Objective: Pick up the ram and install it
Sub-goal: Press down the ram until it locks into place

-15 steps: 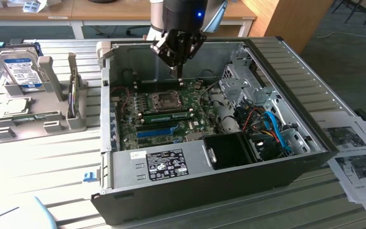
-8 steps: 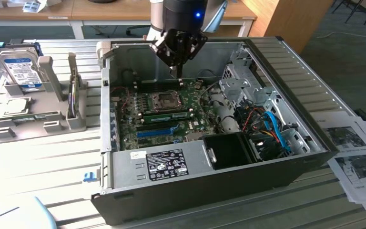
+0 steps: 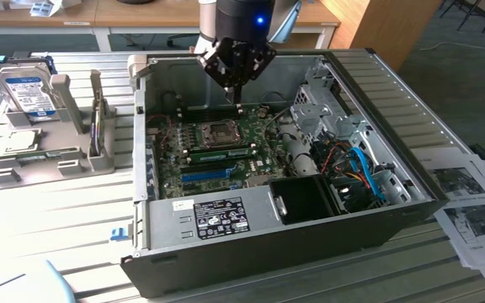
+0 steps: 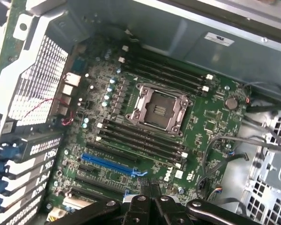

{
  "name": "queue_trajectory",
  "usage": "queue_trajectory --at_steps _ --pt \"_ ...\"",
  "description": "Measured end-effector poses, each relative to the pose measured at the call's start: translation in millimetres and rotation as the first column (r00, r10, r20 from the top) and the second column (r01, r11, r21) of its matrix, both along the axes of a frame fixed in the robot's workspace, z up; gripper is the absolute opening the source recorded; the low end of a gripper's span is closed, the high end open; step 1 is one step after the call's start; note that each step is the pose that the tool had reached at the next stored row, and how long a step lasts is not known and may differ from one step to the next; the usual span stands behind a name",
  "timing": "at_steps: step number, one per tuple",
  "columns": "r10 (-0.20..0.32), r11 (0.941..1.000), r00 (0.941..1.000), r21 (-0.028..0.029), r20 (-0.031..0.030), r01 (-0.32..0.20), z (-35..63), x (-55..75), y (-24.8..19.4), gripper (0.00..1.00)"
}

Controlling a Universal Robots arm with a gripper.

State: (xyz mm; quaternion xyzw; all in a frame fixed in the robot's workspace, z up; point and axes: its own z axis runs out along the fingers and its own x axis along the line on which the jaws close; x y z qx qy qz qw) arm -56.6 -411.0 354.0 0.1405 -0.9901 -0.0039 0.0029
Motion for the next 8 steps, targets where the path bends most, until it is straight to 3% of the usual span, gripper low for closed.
queue_trajectory --at_steps 8 --pt "-0.099 0.9951 0.9951 0.0000 0.0000 0.099 -0.3 0.0 0.0 0.09"
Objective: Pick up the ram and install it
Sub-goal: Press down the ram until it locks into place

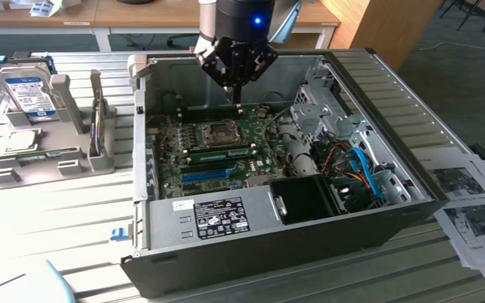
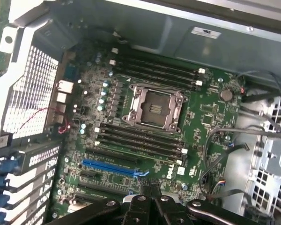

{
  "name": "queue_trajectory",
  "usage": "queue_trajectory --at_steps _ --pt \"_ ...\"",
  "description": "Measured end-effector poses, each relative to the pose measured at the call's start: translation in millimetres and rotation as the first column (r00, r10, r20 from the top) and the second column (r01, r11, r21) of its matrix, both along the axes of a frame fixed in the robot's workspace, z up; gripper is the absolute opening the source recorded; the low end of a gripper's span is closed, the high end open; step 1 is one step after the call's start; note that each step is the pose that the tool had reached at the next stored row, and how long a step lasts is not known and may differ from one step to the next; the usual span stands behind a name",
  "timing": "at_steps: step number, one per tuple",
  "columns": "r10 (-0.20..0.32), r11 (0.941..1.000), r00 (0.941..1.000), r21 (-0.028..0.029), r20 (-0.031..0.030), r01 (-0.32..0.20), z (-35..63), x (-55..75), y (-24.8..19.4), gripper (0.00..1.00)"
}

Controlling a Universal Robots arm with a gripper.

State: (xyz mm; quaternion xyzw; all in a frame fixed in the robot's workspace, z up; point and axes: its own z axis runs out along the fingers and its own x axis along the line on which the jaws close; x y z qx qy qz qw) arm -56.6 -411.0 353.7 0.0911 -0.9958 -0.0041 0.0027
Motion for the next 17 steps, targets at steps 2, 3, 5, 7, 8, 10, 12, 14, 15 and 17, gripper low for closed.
queue_trajectory --at_steps 2,3,5,7,8,10,12,14,15,17 --pt "-0.024 0.9997 0.9997 0.0000 0.0000 0.024 0.0 0.0 0.0 0.09" --pt "-0.037 0.9993 0.9993 -0.0001 -0.0001 0.037 0.0 0.0 0.0 0.09" --pt "-0.061 0.9981 0.9981 0.0000 -0.0001 0.061 -0.1 0.0 0.0 0.09" --pt "-0.084 0.9965 0.9965 -0.0001 -0.0001 0.084 -0.2 0.0 0.0 0.09" --pt "-0.096 0.9954 0.9954 0.0000 0.0000 0.096 -0.2 0.0 0.0 0.09" --pt "-0.120 0.9928 0.9928 0.0000 0.0000 0.120 -0.3 0.0 0.0 0.09" --pt "-0.143 0.9898 0.9898 0.0000 -0.0001 0.143 -0.4 0.0 0.0 0.09" --pt "-0.164 0.9865 0.9865 0.0000 0.0000 0.164 -0.4 0.0 0.0 0.09" --pt "-0.171 0.9853 0.9853 0.0000 -0.0001 0.171 -0.4 0.0 0.0 0.09" --pt "-0.171 0.9852 0.9852 0.0000 0.0000 0.171 -0.4 0.0 0.0 0.09"
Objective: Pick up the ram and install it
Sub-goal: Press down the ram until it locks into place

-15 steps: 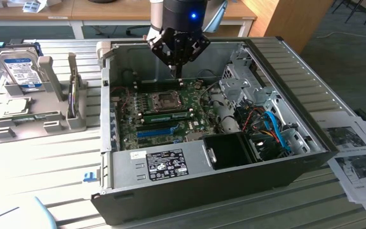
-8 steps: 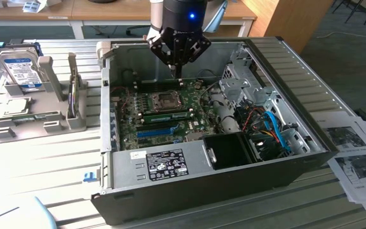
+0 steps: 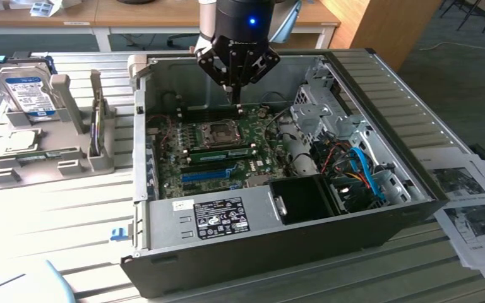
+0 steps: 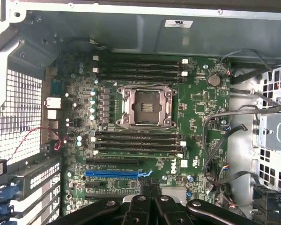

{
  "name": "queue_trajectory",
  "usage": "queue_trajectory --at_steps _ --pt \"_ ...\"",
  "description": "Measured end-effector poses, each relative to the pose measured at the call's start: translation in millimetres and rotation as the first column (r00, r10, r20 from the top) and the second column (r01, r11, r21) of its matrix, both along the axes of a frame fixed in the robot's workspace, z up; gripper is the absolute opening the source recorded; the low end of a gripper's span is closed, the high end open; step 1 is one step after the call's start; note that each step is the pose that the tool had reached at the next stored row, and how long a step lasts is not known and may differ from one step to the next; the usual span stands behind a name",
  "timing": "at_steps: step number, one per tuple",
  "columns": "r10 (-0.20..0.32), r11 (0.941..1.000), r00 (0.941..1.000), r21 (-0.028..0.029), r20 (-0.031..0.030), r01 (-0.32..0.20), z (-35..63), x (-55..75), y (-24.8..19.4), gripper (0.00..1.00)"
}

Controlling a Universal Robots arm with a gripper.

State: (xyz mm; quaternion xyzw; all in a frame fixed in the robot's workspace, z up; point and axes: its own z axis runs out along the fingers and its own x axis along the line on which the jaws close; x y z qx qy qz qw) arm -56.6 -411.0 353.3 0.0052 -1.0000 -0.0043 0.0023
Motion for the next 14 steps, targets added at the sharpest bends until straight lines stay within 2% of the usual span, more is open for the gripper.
queue_trajectory --at_steps 4,8,14 --pt "0.000 1.0000 1.0000 0.0000 0.0000 0.000 0.0 0.0 0.0 0.09" --pt "0.000 1.0000 1.0000 0.0001 -0.0072 0.000 -0.1 0.5 0.0 0.09" --pt "0.000 1.0000 1.0000 0.0000 -0.0078 0.000 0.0 0.5 0.0 0.09"
